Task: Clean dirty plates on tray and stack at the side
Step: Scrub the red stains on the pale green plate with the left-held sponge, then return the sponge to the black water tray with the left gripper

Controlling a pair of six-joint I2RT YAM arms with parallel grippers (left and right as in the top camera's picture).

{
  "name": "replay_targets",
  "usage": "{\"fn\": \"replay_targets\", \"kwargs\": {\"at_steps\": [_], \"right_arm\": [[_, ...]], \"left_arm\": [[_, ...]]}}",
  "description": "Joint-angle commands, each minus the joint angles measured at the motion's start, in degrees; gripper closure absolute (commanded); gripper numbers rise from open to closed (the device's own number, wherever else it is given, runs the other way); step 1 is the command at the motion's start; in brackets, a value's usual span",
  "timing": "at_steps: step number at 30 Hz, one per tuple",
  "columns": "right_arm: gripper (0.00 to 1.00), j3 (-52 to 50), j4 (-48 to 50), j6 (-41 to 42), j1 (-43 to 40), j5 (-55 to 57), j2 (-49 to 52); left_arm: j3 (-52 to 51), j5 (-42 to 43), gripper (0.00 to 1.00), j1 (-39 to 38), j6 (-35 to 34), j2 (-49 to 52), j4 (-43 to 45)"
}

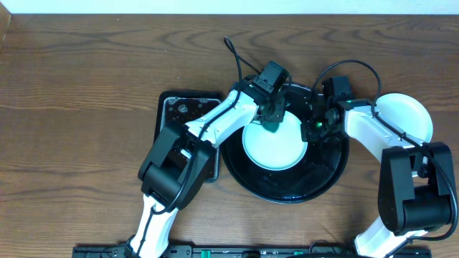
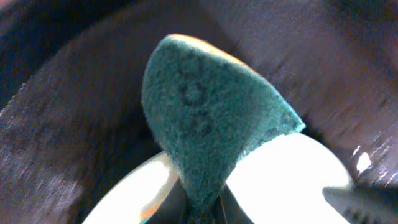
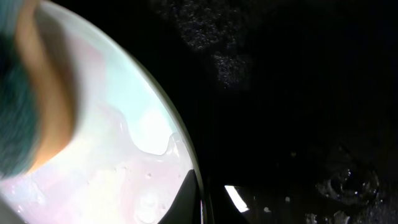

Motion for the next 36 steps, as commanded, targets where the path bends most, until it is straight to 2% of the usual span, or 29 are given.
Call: {"fn": "replay_targets", "kwargs": {"at_steps": [1, 9, 12, 15, 20, 30, 36], "right_arm": [[0.99, -1.8, -0.7, 0.3, 0.8, 2.0, 1.9], [0.98, -1.8, -0.6, 0.3, 0.8, 2.4, 1.9], [0.96, -1.8, -0.7, 0.3, 0.8, 2.4, 1.9], [0.93, -1.8, -0.6, 0.3, 0.8, 2.4, 1.9], [0.89, -1.8, 0.3, 0.3, 0.9, 2.4, 1.9], [0.99, -1.8, 1.0, 2.3, 0.9, 2.4, 1.9], [0.99, -1.8, 0.9, 2.2, 0.9, 2.2, 1.7]], "left_arm": [[-1.9, -0.3, 0.93, -0.1, -0.3, -1.5, -5.8], [-1.9, -0.3, 0.93, 2.2, 0.2, -13.8, -12.0], [-1.9, -0.6, 0.93, 5.3, 2.0, -18.1, -15.1], [-1.9, -5.8, 0.93, 9.4, 2.1, -20.7, -20.3], [-2.4, -8.5, 0.93, 16.5, 2.6, -21.1, -25.9], [-10.4, -8.5, 0.93, 25.0, 3.8, -21.1, -23.8], [-16.6, -8.5, 0.93, 25.7, 3.8, -21.0, -20.5]]}}
